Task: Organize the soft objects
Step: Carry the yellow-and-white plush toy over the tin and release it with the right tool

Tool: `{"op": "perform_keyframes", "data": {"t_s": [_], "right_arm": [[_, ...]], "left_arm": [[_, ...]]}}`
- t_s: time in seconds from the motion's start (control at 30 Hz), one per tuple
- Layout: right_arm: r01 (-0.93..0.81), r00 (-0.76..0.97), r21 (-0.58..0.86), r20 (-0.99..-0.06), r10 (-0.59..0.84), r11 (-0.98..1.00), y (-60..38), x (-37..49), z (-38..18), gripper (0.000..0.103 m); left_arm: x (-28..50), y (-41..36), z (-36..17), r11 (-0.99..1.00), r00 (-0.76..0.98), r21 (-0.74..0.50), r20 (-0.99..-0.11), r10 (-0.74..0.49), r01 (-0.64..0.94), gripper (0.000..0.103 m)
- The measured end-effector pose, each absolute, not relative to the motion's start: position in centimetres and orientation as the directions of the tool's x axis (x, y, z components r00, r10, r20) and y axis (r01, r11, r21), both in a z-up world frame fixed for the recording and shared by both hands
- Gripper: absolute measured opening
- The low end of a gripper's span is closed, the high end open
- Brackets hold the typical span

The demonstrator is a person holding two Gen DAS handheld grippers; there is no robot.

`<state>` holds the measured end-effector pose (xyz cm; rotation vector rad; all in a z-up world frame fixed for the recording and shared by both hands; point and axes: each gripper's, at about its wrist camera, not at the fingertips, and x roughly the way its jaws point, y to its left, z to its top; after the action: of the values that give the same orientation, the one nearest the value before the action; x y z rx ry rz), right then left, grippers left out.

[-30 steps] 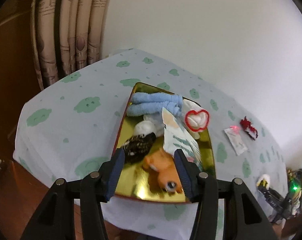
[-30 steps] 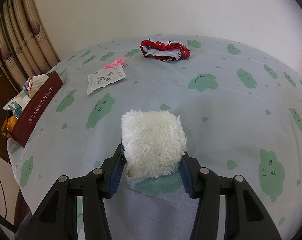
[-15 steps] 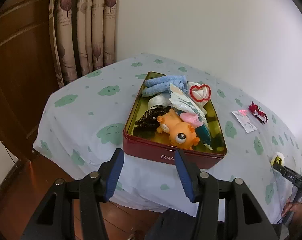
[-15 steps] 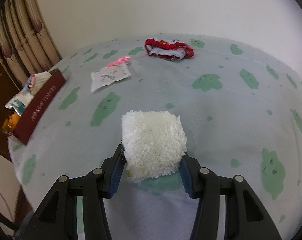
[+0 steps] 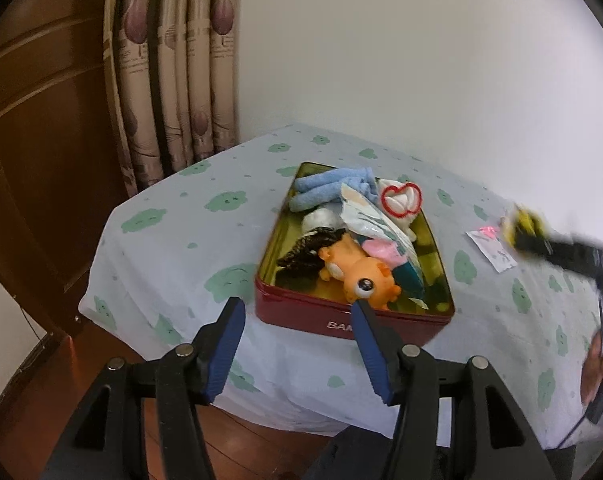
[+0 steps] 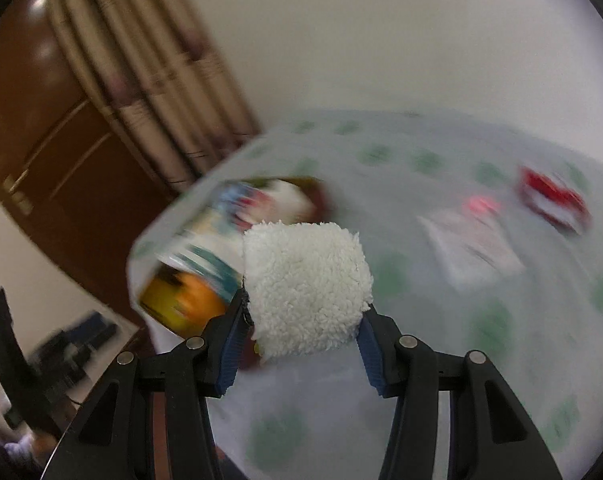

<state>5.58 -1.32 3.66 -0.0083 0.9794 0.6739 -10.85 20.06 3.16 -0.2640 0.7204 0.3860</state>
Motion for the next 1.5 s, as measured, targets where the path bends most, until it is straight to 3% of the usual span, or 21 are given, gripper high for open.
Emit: {"op": "perform_keyframes", "data": {"t_s": [0.17,0.43,1.0,1.07,1.13,1.33,1.5], "right_arm": [[-0.637,0.289,0.27,-0.785,0.548,0.722,8.5,7.6,3.7,0.048],[-0.678,0.227,0.232,-0.837,0.498,0.698,16.3,9.5,0.3,0.048],[-0.714,0.231,0.066,-0.918,0.323,0.697,19.4,10.2,-3.9,0.051],[-0.711,0.252,0.047,-0.915,0.317,0.702,19.3,10.1,-3.7,0.06],[-0.7,0.25,0.079,-0.904,0.347,0.71,18.9,10.2,-3.2,0.086],[-0.667,0.323,0.193,-0.796,0.512,0.72,14.2,9.3,0.7,0.094],[-0.576,0.476,0.151,-0.737,0.48,0.803,5.8,7.3,1.8,0.101]], "left_arm": [[-10.9,21.3,2.8,0.884,0.676,-0.141,-0.7,0.229,-0.446,0.057],[-11.0,22.5,2.4,0.869,0.674,-0.185,-0.709,0.206,-0.46,0.057],[-10.5,23.0,1.8,0.868,0.654,-0.197,-0.736,0.176,-0.456,0.057],[-10.5,23.0,1.8,0.868,0.65,-0.192,-0.739,0.179,-0.457,0.057],[-10.4,23.0,1.8,0.87,0.649,-0.184,-0.738,0.185,-0.457,0.057],[-10.4,22.8,1.9,0.874,0.648,-0.165,-0.735,0.199,-0.456,0.057],[-10.4,22.4,2.1,0.88,0.651,-0.149,-0.729,0.21,-0.451,0.057]]}}
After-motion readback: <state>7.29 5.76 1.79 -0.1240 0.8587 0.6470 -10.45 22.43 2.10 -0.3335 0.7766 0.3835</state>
